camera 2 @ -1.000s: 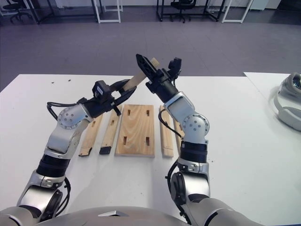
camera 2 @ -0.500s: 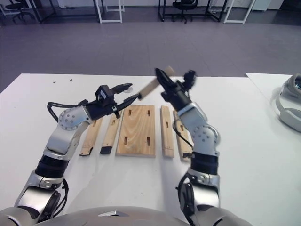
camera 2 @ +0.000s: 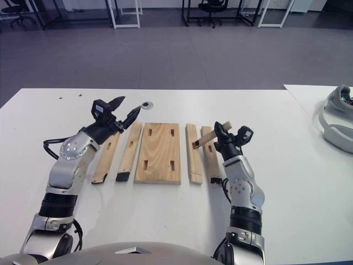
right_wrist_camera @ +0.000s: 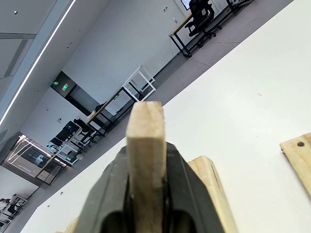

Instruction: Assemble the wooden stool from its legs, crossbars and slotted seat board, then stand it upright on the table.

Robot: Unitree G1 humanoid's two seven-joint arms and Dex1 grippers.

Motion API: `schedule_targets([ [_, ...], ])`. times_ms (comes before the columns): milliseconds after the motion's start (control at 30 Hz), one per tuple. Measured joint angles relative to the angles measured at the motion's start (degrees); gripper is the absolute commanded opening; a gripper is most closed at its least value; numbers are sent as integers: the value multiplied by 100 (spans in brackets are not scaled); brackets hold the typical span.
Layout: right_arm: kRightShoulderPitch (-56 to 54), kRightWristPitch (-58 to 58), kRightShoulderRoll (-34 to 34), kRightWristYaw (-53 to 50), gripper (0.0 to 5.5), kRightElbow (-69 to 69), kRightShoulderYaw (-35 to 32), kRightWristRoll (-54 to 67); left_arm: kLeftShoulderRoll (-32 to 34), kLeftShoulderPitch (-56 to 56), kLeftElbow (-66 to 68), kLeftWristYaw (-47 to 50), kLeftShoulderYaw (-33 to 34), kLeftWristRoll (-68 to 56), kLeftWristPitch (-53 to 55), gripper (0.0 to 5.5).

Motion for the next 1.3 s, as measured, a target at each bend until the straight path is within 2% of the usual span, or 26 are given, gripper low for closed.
schedule_targets([
  [333,7,-96,-5,155,41,0,312,-285,-7,70,0,0,0,1,1,338],
  [567,285,-904,-353,510,41,-257,1229,-1471,-6,74,18,1,-46,18,-2,338],
  [800,402,-1075,-336,604,41,-360,1320,-1634,-6,119,23,6,-71,46,-5,338],
  [1300,392,-1006,-92,627,41,-365,996,-1178,-18,122,130,5,-111,71,-24,338],
])
